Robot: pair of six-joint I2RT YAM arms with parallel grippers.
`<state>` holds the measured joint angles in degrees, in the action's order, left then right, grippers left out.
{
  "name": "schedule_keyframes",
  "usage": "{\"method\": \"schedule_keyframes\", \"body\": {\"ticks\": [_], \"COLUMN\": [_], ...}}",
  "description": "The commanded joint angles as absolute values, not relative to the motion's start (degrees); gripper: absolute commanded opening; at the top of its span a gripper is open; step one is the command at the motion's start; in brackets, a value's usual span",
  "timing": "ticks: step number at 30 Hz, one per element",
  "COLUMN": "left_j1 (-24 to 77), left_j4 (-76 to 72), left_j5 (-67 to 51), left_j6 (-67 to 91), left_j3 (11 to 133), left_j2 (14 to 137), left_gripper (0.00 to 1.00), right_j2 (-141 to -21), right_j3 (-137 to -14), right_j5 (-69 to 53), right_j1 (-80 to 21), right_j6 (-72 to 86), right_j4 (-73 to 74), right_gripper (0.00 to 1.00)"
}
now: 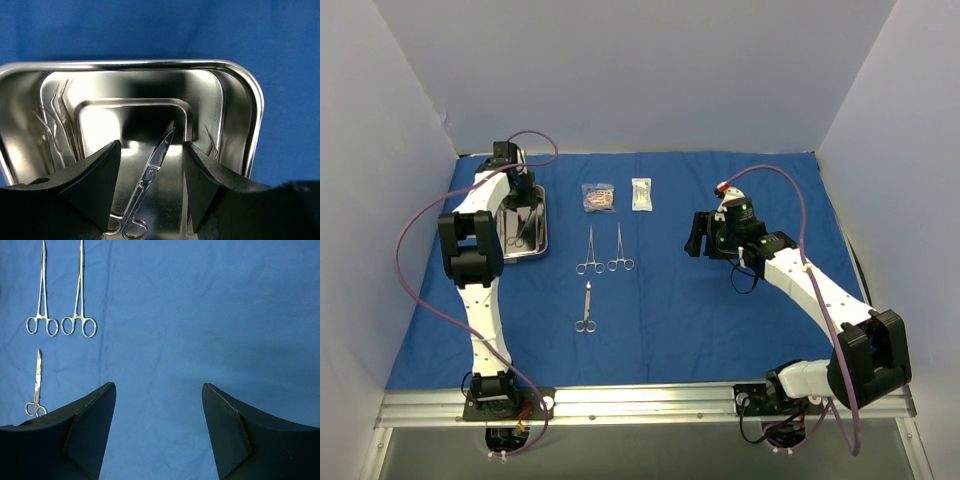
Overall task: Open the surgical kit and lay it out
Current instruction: Pick up the medical item from the container.
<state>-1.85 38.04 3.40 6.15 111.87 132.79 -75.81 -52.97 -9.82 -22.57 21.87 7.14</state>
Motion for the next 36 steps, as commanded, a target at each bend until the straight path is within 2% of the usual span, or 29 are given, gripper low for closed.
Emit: {"method": "schedule_keyframes", "body": {"ticks": [1,25,36], "left_j1": [-1.76,1.58,0.88], "left_j4": [35.95,39.55,39.73], "left_j5": [1.06,4.92,7.03], "left_j6": [1.85,-1.49,-1.23], "left_j3": [114.96,117.69,114.87], "left_j2": [133.77,138.34,136.67], "left_gripper": [0.61,0.39,0.39], "right_j2": [-75.94,-75.50,-74.80], "right_j3": [-55.37,-55.28,-55.02], "right_j5": [-8.61,-8.35,-8.26], "right_j1": [-22.85,-22.94,-23.03], "right_j6": [22.24,22.15,22.41], "right_j4": [8.09,8.96,8.96], "right_gripper": [0.65,0.65,0.65]}}
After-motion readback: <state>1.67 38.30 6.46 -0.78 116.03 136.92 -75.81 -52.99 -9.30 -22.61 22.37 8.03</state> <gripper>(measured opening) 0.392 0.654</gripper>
